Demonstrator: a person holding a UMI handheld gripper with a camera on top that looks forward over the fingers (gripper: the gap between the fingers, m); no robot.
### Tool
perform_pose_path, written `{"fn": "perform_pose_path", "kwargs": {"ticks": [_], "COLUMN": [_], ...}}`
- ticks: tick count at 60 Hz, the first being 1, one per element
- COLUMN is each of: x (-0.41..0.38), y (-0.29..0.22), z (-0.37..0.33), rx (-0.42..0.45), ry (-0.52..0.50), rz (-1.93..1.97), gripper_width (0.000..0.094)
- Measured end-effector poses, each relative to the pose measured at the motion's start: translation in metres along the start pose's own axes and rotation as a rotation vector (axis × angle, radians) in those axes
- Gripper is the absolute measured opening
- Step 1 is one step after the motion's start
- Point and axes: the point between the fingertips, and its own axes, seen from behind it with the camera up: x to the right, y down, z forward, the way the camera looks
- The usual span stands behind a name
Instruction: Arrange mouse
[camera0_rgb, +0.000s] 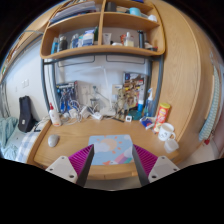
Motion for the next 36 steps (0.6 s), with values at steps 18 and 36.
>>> {"fn": "perform_pose_path", "kwargs": {"ticks": [18,36], "x": [-0.161,-0.329], "y": [0.123,0.163], "z": [0.06,0.149], "rx": [-0.178,-0.317], "ry": [-0.15,-0.249], "rz": [-0.089,-0.165], "gripper_width": [0.0756,0.0765]}}
